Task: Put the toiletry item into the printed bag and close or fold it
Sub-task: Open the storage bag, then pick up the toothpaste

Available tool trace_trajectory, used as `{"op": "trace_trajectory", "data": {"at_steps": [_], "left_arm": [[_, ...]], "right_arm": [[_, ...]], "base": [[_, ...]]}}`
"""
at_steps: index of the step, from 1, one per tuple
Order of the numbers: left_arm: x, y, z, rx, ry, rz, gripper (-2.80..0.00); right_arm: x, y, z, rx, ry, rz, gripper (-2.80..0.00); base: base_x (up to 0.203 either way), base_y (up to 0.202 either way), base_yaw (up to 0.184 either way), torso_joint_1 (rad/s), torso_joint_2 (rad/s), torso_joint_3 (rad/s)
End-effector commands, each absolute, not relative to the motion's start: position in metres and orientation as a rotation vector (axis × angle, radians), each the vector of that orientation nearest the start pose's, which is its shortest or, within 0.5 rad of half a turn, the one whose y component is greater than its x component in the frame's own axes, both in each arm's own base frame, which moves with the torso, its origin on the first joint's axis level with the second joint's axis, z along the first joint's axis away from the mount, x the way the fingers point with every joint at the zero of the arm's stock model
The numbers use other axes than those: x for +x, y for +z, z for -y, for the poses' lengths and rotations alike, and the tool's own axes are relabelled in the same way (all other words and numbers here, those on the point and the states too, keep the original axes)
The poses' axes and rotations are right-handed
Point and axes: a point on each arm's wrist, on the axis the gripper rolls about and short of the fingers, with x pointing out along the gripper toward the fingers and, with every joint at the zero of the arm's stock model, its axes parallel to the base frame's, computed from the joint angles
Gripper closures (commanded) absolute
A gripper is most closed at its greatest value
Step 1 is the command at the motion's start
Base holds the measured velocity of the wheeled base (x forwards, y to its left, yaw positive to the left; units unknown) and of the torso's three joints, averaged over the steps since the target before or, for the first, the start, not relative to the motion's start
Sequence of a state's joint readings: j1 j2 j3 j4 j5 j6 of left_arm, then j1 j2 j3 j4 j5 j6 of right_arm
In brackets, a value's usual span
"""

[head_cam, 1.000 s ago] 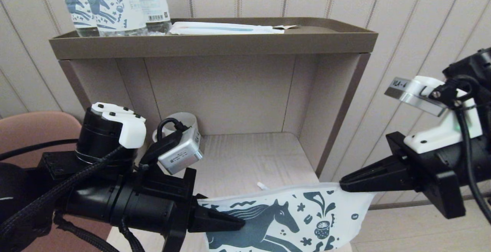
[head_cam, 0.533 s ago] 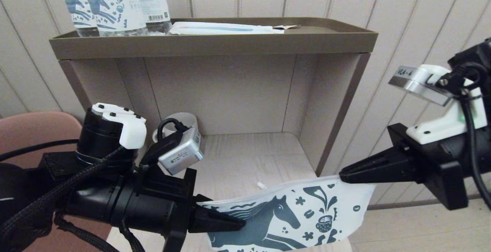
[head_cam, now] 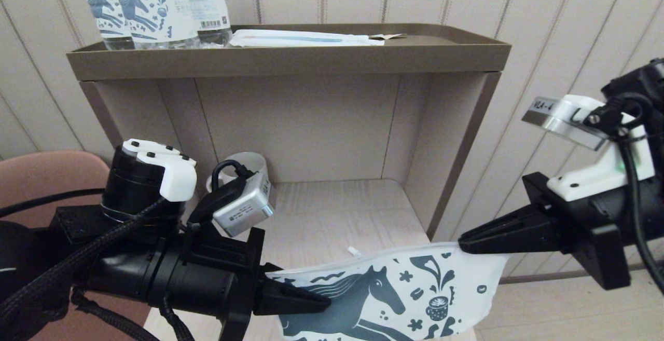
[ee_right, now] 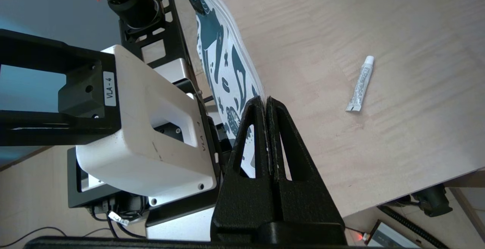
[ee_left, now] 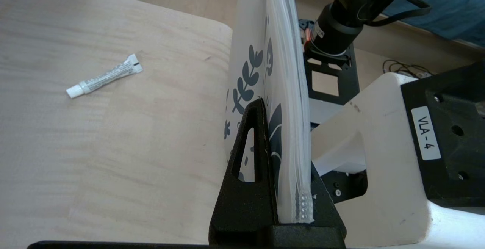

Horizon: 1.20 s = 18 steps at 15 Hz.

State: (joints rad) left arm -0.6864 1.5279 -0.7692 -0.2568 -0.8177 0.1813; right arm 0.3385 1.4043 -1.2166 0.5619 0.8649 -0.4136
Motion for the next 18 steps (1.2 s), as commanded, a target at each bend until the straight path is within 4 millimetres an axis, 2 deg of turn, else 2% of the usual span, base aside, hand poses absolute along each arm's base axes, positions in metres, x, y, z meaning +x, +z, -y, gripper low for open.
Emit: {"op": "trace_trajectory", "data": {"at_steps": [1,2,6,9,13,16,18], "left_arm": [[0.183,0.189,0.171,0.106,-1.519,-0.412,0.0],[0.183,0.188,0.171,0.106,-1.518,-0.413,0.0],[0.182,0.189,0.171,0.106,-1.52,-0.411,0.0],[0.181,0.186,0.17,0.12,-1.519,-0.411,0.0],[0.178,0.179,0.166,0.254,-1.473,-0.343,0.0],[0.18,0.171,0.154,0.419,-1.386,-0.271,0.0],[0.18,0.168,0.152,0.461,-1.339,-0.272,0.0]], "right_arm": [[0.188,0.271,-0.085,-0.138,1.281,-0.521,0.0],[0.187,0.269,-0.084,-0.141,1.281,-0.524,-2.8],[0.188,0.271,-0.085,-0.146,1.285,-0.5,-2.8],[0.185,0.283,-0.083,-0.146,1.277,-0.463,-2.8],[0.185,0.291,-0.082,-0.04,1.223,-0.518,-2.8],[0.19,0.286,-0.082,-0.023,1.176,-0.566,-2.8],[0.195,0.282,-0.085,-0.018,1.161,-0.595,-2.8]], "base": [[0.0,0.0,0.0,0.0,0.0,0.0],[0.0,0.0,0.0,0.0,0.0,0.0],[0.0,0.0,0.0,0.0,0.0,0.0],[0.0,0.0,0.0,0.0,0.0,0.0],[0.0,0.0,0.0,0.0,0.0,0.0],[0.0,0.0,0.0,0.0,0.0,0.0],[0.0,0.0,0.0,0.0,0.0,0.0]]}}
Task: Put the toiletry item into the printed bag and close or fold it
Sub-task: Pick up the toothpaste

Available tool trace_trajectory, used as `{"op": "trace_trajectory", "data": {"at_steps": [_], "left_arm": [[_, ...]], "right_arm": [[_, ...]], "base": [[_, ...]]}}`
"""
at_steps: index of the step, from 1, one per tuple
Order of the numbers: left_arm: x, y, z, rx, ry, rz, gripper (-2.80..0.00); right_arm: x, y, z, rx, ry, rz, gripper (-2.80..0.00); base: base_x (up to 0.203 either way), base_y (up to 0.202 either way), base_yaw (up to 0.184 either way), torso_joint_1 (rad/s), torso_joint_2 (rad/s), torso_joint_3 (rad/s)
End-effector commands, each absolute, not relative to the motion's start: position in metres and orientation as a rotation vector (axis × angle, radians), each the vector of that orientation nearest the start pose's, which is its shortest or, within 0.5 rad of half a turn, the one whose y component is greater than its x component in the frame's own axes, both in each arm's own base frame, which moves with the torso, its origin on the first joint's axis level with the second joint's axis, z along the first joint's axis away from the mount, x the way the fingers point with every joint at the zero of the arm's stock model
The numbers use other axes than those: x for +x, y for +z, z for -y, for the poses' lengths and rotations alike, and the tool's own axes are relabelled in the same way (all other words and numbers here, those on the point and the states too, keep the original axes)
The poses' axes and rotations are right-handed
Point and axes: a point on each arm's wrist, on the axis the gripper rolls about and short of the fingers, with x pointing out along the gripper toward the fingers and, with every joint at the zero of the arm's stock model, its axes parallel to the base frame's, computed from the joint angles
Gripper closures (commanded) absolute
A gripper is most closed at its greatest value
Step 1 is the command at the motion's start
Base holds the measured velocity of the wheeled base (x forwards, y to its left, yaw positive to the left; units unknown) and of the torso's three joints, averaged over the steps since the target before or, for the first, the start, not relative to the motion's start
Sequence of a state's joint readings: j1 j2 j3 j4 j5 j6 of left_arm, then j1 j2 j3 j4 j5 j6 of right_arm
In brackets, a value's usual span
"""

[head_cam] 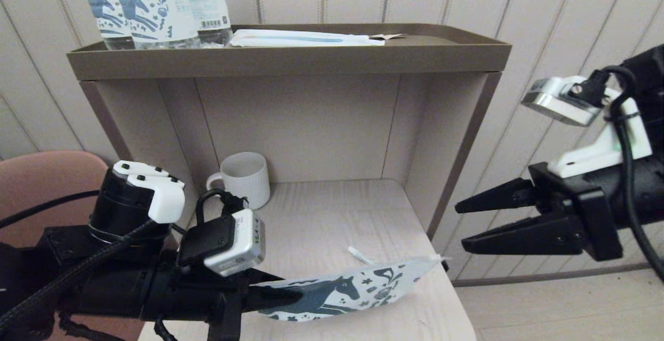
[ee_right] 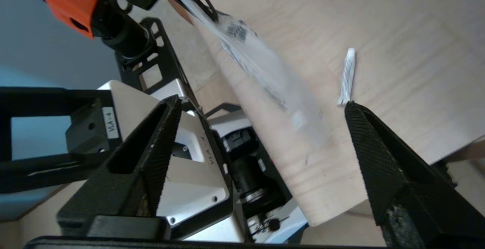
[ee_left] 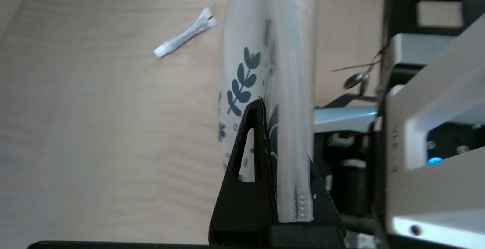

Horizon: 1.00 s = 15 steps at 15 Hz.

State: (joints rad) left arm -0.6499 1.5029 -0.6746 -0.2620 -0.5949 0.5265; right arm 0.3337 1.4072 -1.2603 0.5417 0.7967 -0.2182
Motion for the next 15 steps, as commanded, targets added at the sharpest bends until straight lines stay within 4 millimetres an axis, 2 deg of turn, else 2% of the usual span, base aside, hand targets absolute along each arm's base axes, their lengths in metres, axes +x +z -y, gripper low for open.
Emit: {"op": "trace_trajectory", "data": {"at_steps": [1,4,8,11,15], "left_arm": [[0.182,0.17,0.153,0.465,-1.332,-0.25,0.0],[0.191,0.178,0.152,0.493,-1.218,-0.158,0.0],[0.191,0.179,0.142,0.578,-1.119,-0.079,0.0],[0.19,0.177,0.137,0.623,-1.053,-0.033,0.0],[0.191,0.173,0.136,0.666,-1.012,-0.04,0.0]], "right_arm": [[0.198,0.281,-0.087,-0.01,1.15,-0.611,-2.8],[0.209,0.278,-0.094,0.006,1.104,-0.655,-2.8],[0.221,0.276,-0.11,0.024,1.01,-0.723,-2.8],[0.223,0.278,-0.112,0.031,0.987,-0.725,-2.8],[0.227,0.271,-0.113,0.031,0.969,-0.754,-2.8]], "base": [[0.0,0.0,0.0,0.0,0.0,0.0],[0.0,0.0,0.0,0.0,0.0,0.0],[0.0,0.0,0.0,0.0,0.0,0.0],[0.0,0.0,0.0,0.0,0.0,0.0],[0.0,0.0,0.0,0.0,0.0,0.0]]}}
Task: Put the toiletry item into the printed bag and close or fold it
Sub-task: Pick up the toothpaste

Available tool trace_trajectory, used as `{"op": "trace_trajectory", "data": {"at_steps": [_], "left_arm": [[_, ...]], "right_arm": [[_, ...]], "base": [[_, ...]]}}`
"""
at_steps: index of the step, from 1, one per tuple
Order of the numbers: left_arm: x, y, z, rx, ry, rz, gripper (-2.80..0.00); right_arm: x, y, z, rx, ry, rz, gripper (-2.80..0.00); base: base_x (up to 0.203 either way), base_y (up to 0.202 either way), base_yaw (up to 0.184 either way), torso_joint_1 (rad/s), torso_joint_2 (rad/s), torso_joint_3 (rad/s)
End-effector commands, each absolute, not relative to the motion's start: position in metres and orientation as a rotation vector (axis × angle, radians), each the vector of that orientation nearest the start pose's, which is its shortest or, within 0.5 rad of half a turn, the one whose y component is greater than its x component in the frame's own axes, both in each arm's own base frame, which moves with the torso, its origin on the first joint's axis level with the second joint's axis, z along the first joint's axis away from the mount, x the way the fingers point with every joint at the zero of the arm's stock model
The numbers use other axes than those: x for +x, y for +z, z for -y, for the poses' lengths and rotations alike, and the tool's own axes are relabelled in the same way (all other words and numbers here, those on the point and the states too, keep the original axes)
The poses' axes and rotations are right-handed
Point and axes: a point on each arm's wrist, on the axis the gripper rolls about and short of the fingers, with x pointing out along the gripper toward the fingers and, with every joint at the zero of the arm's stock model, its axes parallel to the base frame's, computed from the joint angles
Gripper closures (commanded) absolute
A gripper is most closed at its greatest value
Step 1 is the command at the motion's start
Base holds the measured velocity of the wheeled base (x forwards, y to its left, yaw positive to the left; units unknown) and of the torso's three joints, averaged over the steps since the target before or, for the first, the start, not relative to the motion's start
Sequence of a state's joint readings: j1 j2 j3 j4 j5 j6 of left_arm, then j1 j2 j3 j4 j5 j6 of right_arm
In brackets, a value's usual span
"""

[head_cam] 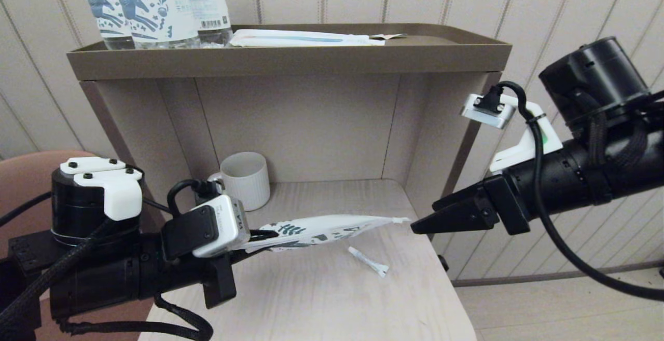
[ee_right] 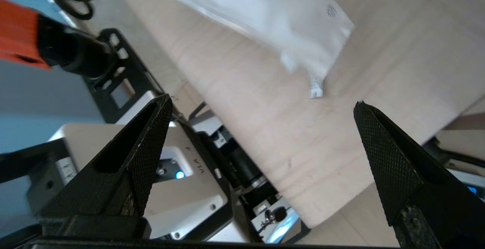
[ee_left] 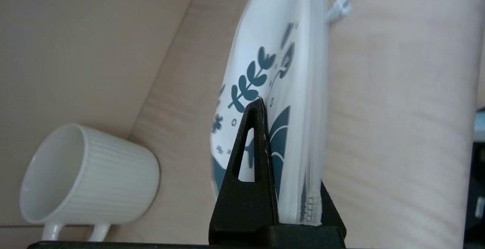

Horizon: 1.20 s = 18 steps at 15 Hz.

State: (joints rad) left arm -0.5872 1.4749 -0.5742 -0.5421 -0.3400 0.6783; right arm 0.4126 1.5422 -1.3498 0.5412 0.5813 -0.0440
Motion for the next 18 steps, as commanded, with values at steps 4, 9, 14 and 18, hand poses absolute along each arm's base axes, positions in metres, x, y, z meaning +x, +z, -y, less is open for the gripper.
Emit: {"op": "trace_trajectory", "data": {"at_steps": [4,9,14,18], "left_arm": [[0.19,0.164,0.136,0.717,-0.965,-0.077,0.0],[0.197,0.178,0.142,0.625,-0.968,-0.076,0.0],[0.204,0.183,0.134,0.607,-0.937,-0.066,0.0],[0.209,0.187,0.128,0.599,-0.914,-0.053,0.0]], "right_arm": [[0.234,0.265,-0.116,0.033,0.922,-0.79,-2.8],[0.236,0.262,-0.116,0.032,0.926,-0.792,-2.8],[0.241,0.257,-0.117,0.031,0.923,-0.798,-2.8],[0.247,0.246,-0.121,0.008,0.927,-0.832,-2.8]], "base": [[0.0,0.0,0.0,0.0,0.0,0.0],[0.0,0.0,0.0,0.0,0.0,0.0],[0.0,0.0,0.0,0.0,0.0,0.0],[0.0,0.0,0.0,0.0,0.0,0.0]]}}
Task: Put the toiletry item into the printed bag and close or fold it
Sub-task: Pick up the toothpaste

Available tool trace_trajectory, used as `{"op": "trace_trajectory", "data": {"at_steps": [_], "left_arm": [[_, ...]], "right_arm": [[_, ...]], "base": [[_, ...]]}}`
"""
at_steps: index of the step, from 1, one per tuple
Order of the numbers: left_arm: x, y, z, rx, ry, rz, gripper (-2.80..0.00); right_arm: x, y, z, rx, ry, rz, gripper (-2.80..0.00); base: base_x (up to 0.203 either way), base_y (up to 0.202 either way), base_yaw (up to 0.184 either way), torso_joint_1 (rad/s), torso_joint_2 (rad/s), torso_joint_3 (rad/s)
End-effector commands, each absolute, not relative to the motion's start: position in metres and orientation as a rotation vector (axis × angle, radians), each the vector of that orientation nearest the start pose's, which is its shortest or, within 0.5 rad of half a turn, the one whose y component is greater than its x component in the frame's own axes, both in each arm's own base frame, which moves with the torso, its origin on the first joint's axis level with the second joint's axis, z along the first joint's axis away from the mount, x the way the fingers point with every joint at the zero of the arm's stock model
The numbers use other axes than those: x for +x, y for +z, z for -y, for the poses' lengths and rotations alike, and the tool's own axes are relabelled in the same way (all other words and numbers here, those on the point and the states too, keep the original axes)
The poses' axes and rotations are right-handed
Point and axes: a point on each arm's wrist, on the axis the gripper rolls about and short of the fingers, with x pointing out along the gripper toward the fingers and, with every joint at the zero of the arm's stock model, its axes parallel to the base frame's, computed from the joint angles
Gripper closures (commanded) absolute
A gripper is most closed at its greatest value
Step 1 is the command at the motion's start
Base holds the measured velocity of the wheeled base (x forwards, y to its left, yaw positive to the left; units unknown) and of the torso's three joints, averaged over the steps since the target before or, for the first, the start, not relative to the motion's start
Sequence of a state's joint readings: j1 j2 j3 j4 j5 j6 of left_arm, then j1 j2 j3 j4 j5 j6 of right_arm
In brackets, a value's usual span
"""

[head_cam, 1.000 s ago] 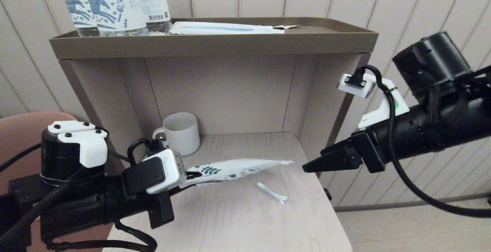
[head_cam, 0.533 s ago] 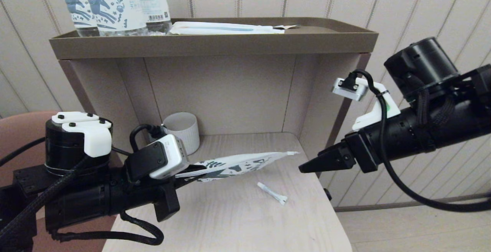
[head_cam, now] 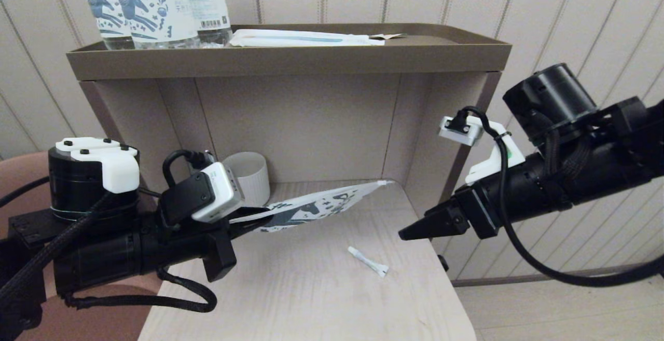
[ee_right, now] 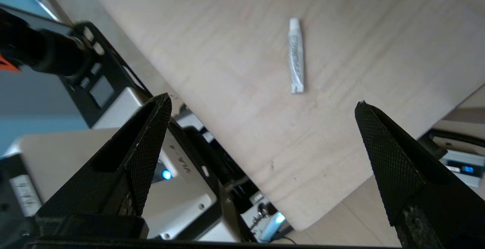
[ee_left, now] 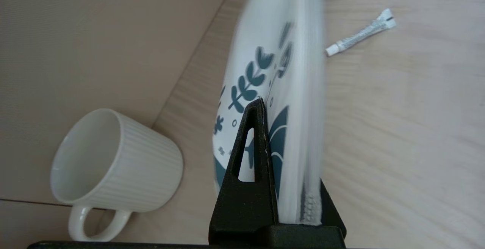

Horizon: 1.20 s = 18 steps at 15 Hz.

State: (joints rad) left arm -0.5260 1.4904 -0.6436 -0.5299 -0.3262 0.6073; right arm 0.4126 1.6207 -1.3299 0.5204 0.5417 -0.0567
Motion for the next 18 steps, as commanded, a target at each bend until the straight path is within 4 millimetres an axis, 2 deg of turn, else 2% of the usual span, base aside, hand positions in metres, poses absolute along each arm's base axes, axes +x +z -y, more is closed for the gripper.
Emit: {"op": "trace_trajectory", "data": {"at_steps": [1,8,9,10,15,18], "left_arm": [[0.21,0.188,0.128,0.599,-0.91,-0.052,0.0],[0.21,0.187,0.128,0.596,-0.909,-0.055,0.0],[0.21,0.188,0.128,0.596,-0.908,-0.054,0.0],[0.21,0.188,0.127,0.596,-0.908,-0.052,0.0],[0.21,0.188,0.128,0.596,-0.91,-0.053,0.0],[0.21,0.187,0.128,0.596,-0.913,-0.059,0.0]], "right_arm": [[0.247,0.242,-0.122,-0.005,0.93,-0.839,-2.8],[0.25,0.238,-0.124,-0.048,0.939,-0.836,-2.8],[0.249,0.236,-0.123,-0.049,0.938,-0.84,-2.12],[0.249,0.236,-0.125,-0.051,0.942,-0.842,0.0],[0.252,0.232,-0.132,-0.057,0.955,-0.859,0.0],[0.26,0.216,-0.146,-0.091,0.937,-0.915,0.0]], "base": [[0.0,0.0,0.0,0.0,0.0,0.0],[0.0,0.0,0.0,0.0,0.0,0.0],[0.0,0.0,0.0,0.0,0.0,0.0],[0.0,0.0,0.0,0.0,0.0,0.0],[0.0,0.0,0.0,0.0,0.0,0.0],[0.0,0.0,0.0,0.0,0.0,0.0]]}}
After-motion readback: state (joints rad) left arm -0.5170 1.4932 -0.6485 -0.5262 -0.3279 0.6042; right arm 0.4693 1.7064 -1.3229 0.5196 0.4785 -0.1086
